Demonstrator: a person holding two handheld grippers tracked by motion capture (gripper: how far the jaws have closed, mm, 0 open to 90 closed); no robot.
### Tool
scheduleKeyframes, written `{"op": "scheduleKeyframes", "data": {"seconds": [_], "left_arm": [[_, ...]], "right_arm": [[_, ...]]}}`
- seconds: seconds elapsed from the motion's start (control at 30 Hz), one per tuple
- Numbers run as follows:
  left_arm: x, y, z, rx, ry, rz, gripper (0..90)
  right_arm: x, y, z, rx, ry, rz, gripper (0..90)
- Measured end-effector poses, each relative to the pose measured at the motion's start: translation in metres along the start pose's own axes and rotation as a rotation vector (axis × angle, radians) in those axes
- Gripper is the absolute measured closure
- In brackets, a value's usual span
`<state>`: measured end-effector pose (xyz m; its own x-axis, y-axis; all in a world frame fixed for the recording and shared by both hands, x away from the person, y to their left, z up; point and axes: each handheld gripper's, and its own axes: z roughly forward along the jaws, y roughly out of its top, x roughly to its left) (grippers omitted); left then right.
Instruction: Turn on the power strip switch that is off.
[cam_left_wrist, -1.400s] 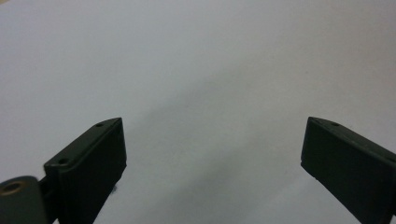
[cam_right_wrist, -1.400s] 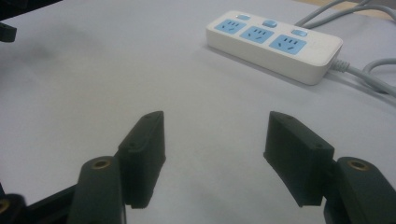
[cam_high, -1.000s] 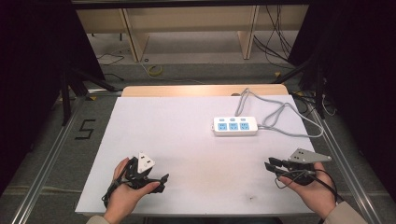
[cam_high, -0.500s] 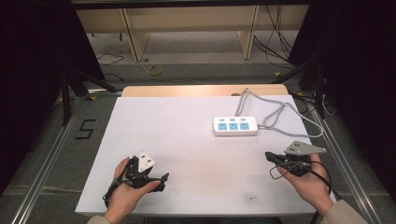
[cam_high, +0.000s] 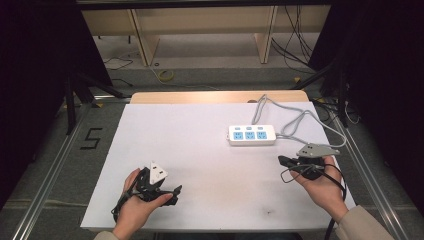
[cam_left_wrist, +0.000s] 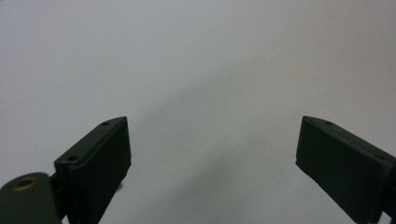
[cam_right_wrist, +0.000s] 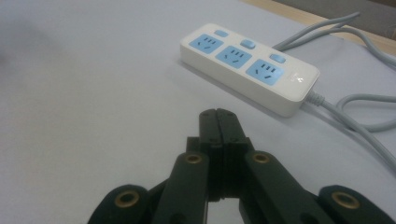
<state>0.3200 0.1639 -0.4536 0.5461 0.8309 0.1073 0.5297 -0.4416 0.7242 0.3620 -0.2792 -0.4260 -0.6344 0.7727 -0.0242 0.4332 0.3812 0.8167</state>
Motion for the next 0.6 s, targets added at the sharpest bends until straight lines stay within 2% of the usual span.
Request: {"op": "scheduleKeyframes", "data": {"seconds": [0.6], "left_arm": [[-0.001,0.001,0.001,-0.002,0.002,0.003,10.0]], "right_arm": [[-0.003,0.014,0.018,0.013,-0.012,0.009,90.0]]}}
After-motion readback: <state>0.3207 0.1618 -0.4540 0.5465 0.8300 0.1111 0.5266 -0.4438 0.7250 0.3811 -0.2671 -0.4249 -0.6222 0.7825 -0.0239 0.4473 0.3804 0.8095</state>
